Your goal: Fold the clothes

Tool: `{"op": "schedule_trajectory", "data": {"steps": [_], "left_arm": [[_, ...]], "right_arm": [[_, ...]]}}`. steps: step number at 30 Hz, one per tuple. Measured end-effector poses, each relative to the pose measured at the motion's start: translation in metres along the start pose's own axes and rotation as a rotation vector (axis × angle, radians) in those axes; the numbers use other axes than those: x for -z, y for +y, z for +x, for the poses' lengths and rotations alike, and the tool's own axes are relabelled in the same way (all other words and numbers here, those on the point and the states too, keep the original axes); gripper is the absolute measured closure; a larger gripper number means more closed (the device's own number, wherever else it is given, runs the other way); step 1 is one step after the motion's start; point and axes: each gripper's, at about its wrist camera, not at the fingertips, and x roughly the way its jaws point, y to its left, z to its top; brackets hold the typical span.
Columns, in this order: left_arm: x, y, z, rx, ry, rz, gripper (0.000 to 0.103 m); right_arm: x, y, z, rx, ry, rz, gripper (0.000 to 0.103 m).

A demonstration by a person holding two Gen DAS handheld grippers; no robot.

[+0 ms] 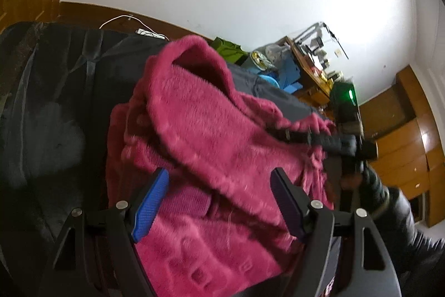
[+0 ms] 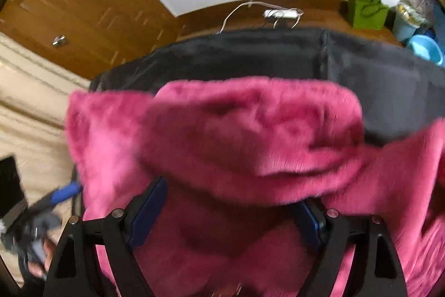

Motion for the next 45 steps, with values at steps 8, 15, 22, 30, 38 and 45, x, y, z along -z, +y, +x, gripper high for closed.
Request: {"op": "schedule_trajectory", "data": {"steps": [8, 15, 22, 30, 38, 45], "left_arm": [[0.006, 0.001, 0.005, -0.032, 0.029, 0.034, 0.024], [0.005, -0.003, 0.020, -0.016, 0.064, 0.013, 0.024], [-0.013, -0.003, 0.022, 0.080, 0.048, -0.079, 0.024], [-0.034, -0.017, 0.020, 0.141, -0.011, -0.110, 0.024], [-0.029, -0.012, 0.008, 0.138, -0.039, -0.142, 0.024], [-0.020, -0.007, 0.011, 0.111, -0.025, -0.129, 0.024]], "right_arm": [[-0.009, 0.018, -0.038, 0.123, -0.244, -0.144, 0.016], [0.014, 0.022, -0.059, 0.045, -0.218, -0.189, 0.016], [0.066, 0.035, -0.073, -0.064, -0.139, -0.369, 0.016], [0.106, 0.071, -0.054, 0.090, -0.048, -0.668, 0.016], [0.040, 0.034, -0.061, 0.294, -0.344, -0.212, 0.016], [0.045, -0.009, -0.094, 0.316, -0.410, -0.057, 0.016]]}}
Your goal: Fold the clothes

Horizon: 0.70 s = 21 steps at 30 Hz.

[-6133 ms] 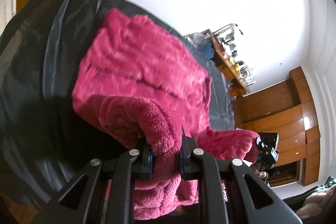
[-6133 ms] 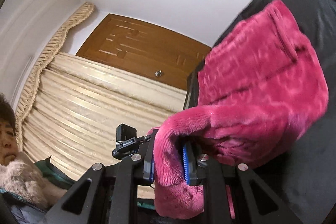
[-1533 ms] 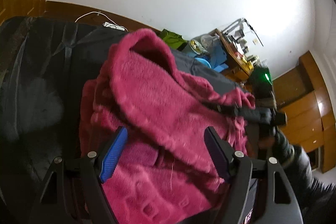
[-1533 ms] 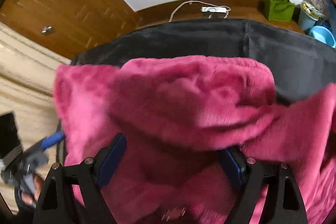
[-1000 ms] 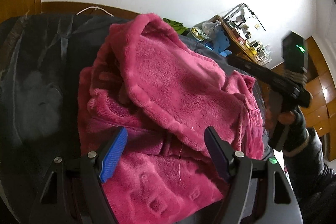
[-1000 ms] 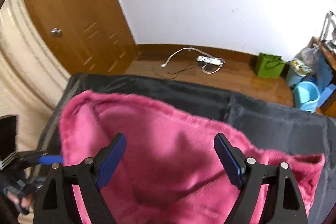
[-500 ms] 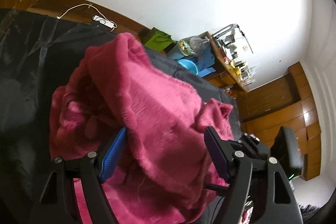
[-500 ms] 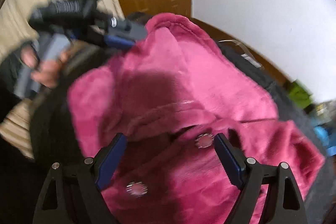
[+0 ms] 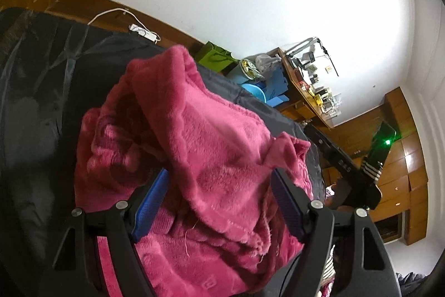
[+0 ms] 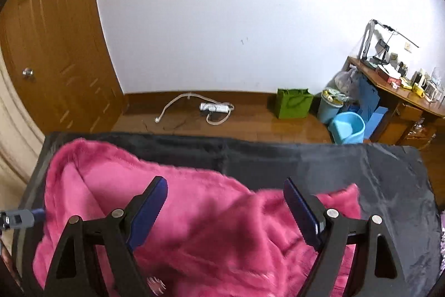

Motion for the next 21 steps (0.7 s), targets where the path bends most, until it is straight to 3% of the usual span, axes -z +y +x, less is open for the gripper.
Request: {"op": "schedule_trajectory", "data": {"steps": [1, 5, 9, 15, 21], "left_arm": [[0.000, 0.002, 0.002, 0.002, 0.004, -0.008, 0.024], [-0.001, 0.006, 0.009, 0.015, 0.016, -0.041, 0.024], [-0.005, -0.007, 0.008, -0.024, -0.010, 0.014, 0.024], [-0.006, -0.028, 0.006, -0.225, -0.062, 0.122, 0.024], [0.000, -0.032, 0.002, -0.330, -0.092, 0.186, 0.024]], "right_arm": [[0.005, 0.002, -0.003, -0.032, 0.005, -0.030, 0.016], [0.045, 0.043, -0.011, -0.099, 0.056, -0.355, 0.016], [0.083, 0.075, -0.008, -0.132, 0.112, -0.558, 0.016], [0.072, 0.085, 0.017, -0.093, 0.105, -0.515, 0.016], [0.034, 0.062, 0.041, -0.072, 0.088, -0.240, 0.016]]}}
